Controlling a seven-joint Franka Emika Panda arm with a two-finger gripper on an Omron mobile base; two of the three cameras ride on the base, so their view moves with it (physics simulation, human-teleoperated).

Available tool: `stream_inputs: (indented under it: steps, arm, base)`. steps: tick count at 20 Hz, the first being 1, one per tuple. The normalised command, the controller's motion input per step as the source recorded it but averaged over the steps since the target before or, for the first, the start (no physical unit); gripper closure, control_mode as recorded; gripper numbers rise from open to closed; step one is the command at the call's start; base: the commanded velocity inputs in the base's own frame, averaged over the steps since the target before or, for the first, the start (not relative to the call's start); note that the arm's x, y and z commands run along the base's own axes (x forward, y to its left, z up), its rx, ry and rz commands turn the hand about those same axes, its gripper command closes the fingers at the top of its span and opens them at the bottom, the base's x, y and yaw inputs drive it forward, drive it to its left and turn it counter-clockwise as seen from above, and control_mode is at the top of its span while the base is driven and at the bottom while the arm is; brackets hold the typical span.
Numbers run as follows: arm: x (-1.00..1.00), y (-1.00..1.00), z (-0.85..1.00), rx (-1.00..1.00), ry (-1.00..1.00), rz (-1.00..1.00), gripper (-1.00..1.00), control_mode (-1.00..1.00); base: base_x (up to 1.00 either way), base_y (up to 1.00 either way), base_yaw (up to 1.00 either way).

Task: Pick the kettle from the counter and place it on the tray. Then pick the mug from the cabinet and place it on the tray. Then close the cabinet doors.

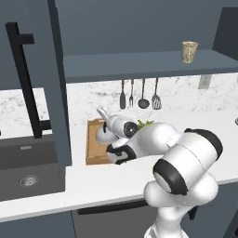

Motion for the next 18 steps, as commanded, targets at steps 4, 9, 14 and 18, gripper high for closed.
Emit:
stream_inputs:
  steps: [4,9,14,18]
  arm:
    - [-0.55,0.00,1.00,-0.13,0.45,0.00,-1.00,-1.00]
    - [-0.43,0.00,0.95,-0.25,0.50,-0.06,-1.00,-1.00]
    - [-0.12,0.05,0.37,-0.22,0.37,-0.06,-1.00,-1.00]
    - [-0.04,0.01,-0.21,-0.04,0.01,0.00,-1.00,-1.00]
  base:
    - [0.00,0.00,0.00]
    - [0.00,0.00,0.00]
    - [0.00,0.00,0.00]
    - [0.00,0.00,0.00]
